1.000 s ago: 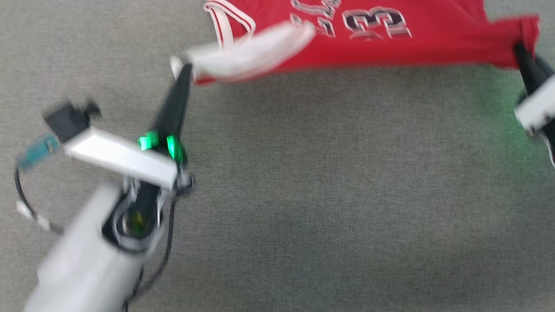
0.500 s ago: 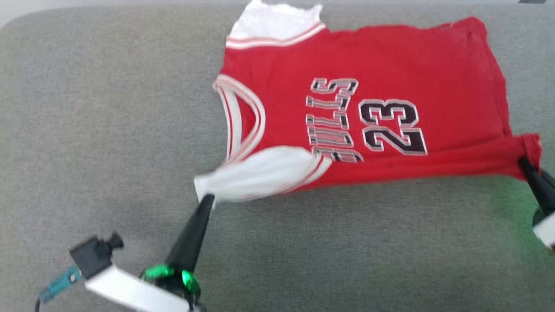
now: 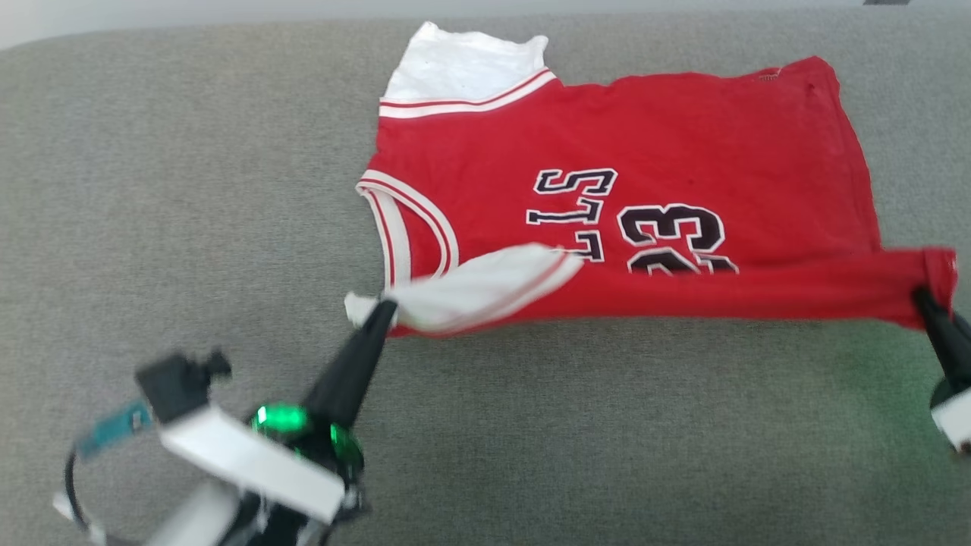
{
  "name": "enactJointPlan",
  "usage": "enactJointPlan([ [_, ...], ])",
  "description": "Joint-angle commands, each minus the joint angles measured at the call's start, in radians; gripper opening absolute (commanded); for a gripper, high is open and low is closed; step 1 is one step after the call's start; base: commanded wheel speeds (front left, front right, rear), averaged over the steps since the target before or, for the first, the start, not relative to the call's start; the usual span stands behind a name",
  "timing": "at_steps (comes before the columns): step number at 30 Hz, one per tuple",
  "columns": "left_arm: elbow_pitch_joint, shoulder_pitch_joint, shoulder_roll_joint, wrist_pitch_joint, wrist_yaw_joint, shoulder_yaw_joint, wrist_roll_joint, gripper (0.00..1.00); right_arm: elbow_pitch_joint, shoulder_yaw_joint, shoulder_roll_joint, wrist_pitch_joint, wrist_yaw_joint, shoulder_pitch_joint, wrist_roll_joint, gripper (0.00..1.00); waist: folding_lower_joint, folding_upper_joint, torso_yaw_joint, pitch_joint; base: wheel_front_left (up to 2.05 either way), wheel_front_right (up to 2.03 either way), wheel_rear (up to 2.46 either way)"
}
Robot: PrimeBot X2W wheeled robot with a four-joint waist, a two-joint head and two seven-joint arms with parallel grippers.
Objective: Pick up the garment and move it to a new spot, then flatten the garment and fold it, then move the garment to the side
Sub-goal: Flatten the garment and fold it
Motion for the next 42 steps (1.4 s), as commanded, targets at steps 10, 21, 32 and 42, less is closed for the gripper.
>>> enactJointPlan([
  [10,0.236,-0.379,0.013,0.107,0.001,-0.037,-0.096,0.0,0.076,0.006,0.062,0.078,-0.001,-0.221,-0.149,0.0,0.0,-0.0001,-0.043,0.074,0.0,0.0,0.0],
  [21,0.536,-0.59,0.0,0.15,0.001,-0.135,-0.066,0.0,0.217,0.082,0.05,0.076,-0.001,-0.386,-0.213,0.0,0.0,-0.0001,-0.046,0.167,0.0,0.0,0.0],
  [32,0.69,-0.687,0.03,0.078,0.001,-0.28,0.037,1.0,0.298,0.129,0.029,-0.008,-0.001,-0.41,-0.215,1.0,0.0,-0.0001,-0.027,0.133,0.0,0.0,0.0],
  [42,0.631,-0.764,0.163,0.233,0.003,-0.46,0.176,1.0,0.224,0.112,0.004,-0.024,-0.001,-0.333,-0.214,1.0,0.0,-0.0001,-0.002,0.053,0.0,0.0,0.0],
])
